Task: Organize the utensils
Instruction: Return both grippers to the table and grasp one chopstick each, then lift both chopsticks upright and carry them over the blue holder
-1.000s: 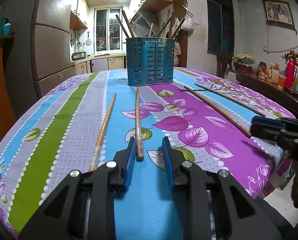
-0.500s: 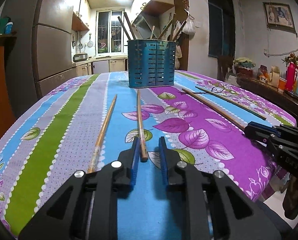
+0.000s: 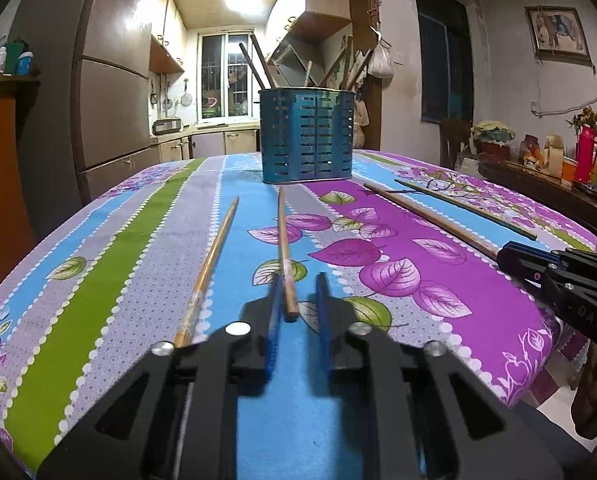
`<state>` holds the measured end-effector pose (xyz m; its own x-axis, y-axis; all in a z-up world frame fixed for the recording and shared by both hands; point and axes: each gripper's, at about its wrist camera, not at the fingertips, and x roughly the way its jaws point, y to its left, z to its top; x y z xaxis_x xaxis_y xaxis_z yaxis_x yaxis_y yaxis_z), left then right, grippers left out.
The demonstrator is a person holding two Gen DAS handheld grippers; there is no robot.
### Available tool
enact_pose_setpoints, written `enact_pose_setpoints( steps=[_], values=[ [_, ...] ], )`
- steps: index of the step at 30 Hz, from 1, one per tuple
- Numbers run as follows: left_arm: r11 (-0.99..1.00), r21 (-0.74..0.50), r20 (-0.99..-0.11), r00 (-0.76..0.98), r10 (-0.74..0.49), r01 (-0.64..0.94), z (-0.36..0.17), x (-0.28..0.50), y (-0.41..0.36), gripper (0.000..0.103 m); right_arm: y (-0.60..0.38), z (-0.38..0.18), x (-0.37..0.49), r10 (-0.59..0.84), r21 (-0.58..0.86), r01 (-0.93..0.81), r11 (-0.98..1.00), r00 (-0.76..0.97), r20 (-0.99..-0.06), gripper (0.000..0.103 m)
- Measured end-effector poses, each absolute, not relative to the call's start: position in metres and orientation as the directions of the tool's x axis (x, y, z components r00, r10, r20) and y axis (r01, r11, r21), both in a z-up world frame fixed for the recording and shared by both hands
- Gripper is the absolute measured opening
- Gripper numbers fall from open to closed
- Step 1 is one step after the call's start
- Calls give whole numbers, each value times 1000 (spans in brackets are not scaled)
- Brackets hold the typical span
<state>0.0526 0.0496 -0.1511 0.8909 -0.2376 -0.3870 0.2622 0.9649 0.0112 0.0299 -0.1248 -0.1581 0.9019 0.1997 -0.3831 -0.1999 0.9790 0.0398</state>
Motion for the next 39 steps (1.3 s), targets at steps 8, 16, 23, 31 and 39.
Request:
enact_pose_setpoints(
  steps=[8,16,23,31,39],
  values=[
    [969,9,-375,899,-225,246,-148,51,47,5,-130,-158,31,214,82,-197,977,906,-364,7],
    [968,64,-278,936,-217,244,-112,34,40,5,-137,-129,20,215,48,-211,976,923,-319,7],
    [966,97,-149,963,-222,238,-65,31,34,5,-142,-81,9,235,-18,-245,969,945,-228,7],
    [959,128,-42,968,-249,252,-20,44,18,5,-153,-17,28,305,-30,-312,950,943,-135,7],
    [952,108,-39,958,-282,285,10,65,9,5,-169,22,67,362,7,-365,931,920,-152,7]
  ],
)
